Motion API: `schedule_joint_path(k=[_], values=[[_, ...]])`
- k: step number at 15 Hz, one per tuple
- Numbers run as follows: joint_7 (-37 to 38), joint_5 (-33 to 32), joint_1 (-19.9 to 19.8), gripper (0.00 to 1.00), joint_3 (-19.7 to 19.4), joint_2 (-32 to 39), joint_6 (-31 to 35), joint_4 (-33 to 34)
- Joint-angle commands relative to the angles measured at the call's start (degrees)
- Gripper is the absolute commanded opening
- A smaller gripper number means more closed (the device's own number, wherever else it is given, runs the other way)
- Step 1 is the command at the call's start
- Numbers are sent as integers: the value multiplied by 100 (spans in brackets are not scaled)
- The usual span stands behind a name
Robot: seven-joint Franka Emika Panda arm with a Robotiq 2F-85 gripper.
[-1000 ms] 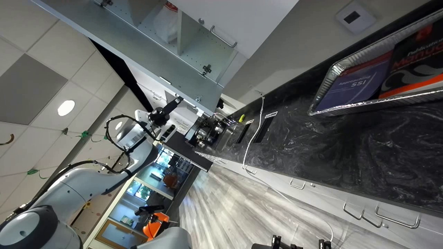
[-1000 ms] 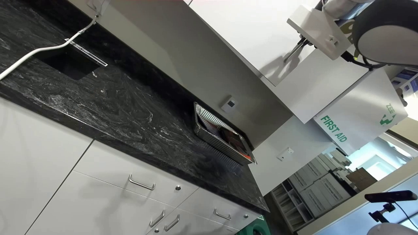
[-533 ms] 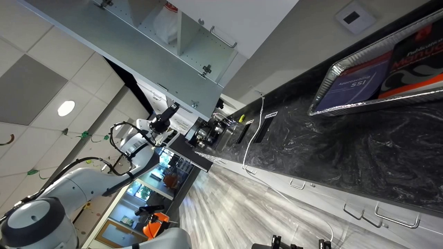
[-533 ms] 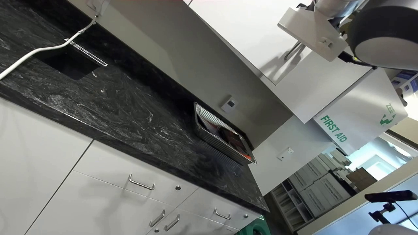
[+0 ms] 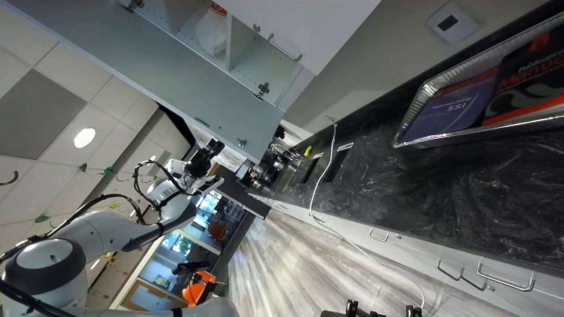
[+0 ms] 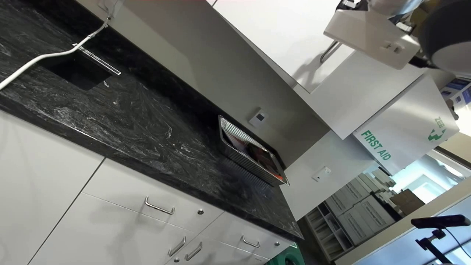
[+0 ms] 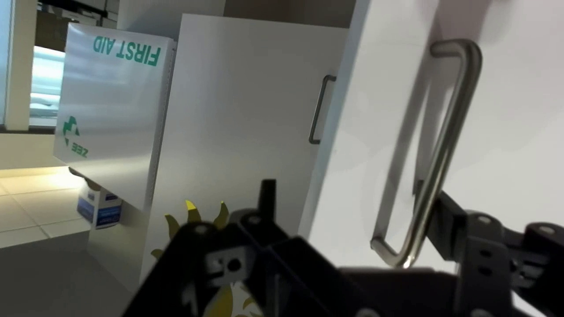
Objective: Open the left cabinet door
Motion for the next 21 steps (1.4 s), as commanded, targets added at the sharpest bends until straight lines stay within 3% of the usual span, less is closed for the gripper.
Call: schedule_joint_path(k=[1,6,7,9,12,17,21], values=[[-844,894,933,100,-1060,-628,270,85],[-1516,2151,1963,100,-2683,-1350,1542,-443],[-1457,2047,2607,100,-3267,-1242,1559,-530],[-1447,2173,2971,100,-3740,-1399,1764,-725],[-1316,2004,3356,100,-4074,-1463,1654,-765],[-1260,1484,3511,100,-3921,-1769,658,-606],[-1041,1152,3604,100,-4176,-1997,924,-863]])
